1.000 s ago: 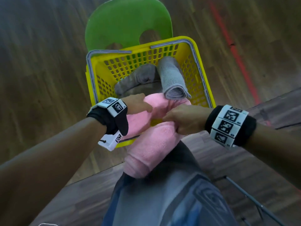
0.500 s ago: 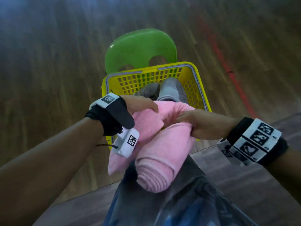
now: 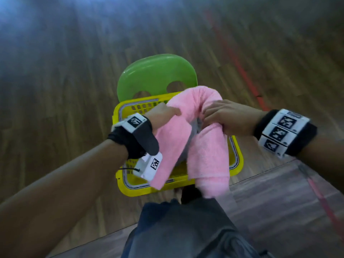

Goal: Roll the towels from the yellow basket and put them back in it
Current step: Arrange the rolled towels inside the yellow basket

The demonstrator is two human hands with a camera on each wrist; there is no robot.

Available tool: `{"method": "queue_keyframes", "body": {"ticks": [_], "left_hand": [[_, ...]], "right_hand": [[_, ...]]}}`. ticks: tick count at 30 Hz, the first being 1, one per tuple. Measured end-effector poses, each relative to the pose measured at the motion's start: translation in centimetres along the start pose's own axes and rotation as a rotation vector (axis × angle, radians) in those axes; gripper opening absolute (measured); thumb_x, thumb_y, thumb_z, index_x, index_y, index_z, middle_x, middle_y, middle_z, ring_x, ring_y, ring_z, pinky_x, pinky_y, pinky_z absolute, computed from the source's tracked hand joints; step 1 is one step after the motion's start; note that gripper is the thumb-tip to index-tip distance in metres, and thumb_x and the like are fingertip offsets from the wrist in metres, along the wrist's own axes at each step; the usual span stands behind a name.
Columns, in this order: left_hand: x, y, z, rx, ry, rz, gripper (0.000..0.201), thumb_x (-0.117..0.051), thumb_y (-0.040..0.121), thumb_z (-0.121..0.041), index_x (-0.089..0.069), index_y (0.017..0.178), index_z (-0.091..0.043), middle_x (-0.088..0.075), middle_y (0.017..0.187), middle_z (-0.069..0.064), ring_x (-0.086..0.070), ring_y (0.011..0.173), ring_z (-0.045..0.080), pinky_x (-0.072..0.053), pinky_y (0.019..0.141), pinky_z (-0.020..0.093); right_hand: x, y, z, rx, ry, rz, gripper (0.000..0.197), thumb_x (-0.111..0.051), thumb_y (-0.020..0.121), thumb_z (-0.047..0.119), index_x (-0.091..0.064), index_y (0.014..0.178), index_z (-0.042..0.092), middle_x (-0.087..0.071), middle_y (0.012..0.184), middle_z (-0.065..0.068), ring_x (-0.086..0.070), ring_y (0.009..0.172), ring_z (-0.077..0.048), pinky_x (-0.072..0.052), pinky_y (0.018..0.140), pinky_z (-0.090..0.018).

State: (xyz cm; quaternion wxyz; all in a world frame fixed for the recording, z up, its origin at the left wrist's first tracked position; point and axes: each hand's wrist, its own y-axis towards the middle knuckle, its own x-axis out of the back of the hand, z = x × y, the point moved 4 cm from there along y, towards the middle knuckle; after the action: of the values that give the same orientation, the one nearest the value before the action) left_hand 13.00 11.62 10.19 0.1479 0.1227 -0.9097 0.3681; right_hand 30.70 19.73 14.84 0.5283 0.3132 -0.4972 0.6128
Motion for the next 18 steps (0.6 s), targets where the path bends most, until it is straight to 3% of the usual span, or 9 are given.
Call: {"method": "queue_keyframes", "body": {"ticks": [2,4,7,11,14,17,18], "left_hand": [[-2.8,2.3,0.4,-0.016,0.002,-0.070,0.073,-0.060,0.077,-0.051,-0.047,0.128,0.001,-0.059,0.119,0.023,-0.058,0.109,0.035,-0.049,0.091,0.046],[-6.3,5.4,2.7,0.004,0.006,-0.011,0.086,-0.052,0.070,-0.064,-0.044,0.135,-0.009,-0.055,0.131,0.015,-0.054,0.119,0.031,-0.044,0.099,0.042],[-10.3,6.8,6.4,0.096,0.161,0.158,0.058,-0.048,0.092,-0.047,-0.050,0.133,-0.006,-0.055,0.132,0.018,-0.054,0.118,0.034,-0.044,0.097,0.036],[-9.9,9.1,13.1,0.221,0.356,0.178,0.044,-0.050,0.095,-0.034,-0.059,0.121,-0.001,-0.060,0.125,0.018,-0.056,0.114,0.033,-0.043,0.085,0.031],[-8.2,11.2,17.4,0.304,0.393,0.204,0.038,-0.049,0.097,-0.023,-0.058,0.123,0.002,-0.058,0.127,0.019,-0.054,0.117,0.032,-0.042,0.090,0.031],[-6.3,14.5,20.2,0.248,0.451,0.108,0.040,-0.040,0.102,-0.024,-0.051,0.131,0.001,-0.051,0.134,0.020,-0.050,0.120,0.032,-0.036,0.095,0.032],[-5.7,15.6,20.6,0.226,0.453,0.063,0.041,-0.041,0.101,-0.027,-0.053,0.128,0.002,-0.053,0.131,0.022,-0.052,0.117,0.032,-0.038,0.094,0.033]], "right_hand": [[-2.2,0.7,-3.4,0.002,-0.072,0.058,0.043,-0.060,0.063,0.004,-0.072,0.101,0.021,-0.068,0.110,0.002,-0.057,0.117,-0.025,-0.038,0.103,-0.039],[-5.3,1.3,-6.4,-0.033,-0.021,0.178,0.059,-0.063,0.060,-0.010,-0.069,0.113,0.014,-0.065,0.120,-0.007,-0.055,0.122,-0.031,-0.043,0.102,-0.045],[-8.4,2.0,-8.3,-0.275,0.122,0.227,0.068,-0.056,0.071,-0.009,-0.056,0.133,0.018,-0.054,0.137,-0.006,-0.046,0.131,-0.027,-0.037,0.106,-0.036],[-12.4,4.7,-8.0,-0.522,0.408,0.075,0.052,-0.051,0.080,-0.004,-0.063,0.124,0.019,-0.063,0.124,-0.006,-0.056,0.117,-0.026,-0.040,0.096,-0.028],[-16.7,8.3,-5.5,-0.486,0.497,0.078,0.039,-0.053,0.082,0.005,-0.066,0.118,0.014,-0.065,0.117,-0.009,-0.059,0.110,-0.029,-0.040,0.090,-0.028],[-20.3,13.3,-2.4,-0.259,0.364,0.069,0.043,-0.049,0.073,0.020,-0.068,0.111,0.013,-0.064,0.110,-0.014,-0.061,0.103,-0.036,-0.045,0.088,-0.042],[-20.9,15.0,-2.0,-0.215,0.295,0.045,0.045,-0.048,0.075,0.023,-0.066,0.115,0.014,-0.062,0.114,-0.014,-0.060,0.107,-0.037,-0.042,0.093,-0.046]]}}
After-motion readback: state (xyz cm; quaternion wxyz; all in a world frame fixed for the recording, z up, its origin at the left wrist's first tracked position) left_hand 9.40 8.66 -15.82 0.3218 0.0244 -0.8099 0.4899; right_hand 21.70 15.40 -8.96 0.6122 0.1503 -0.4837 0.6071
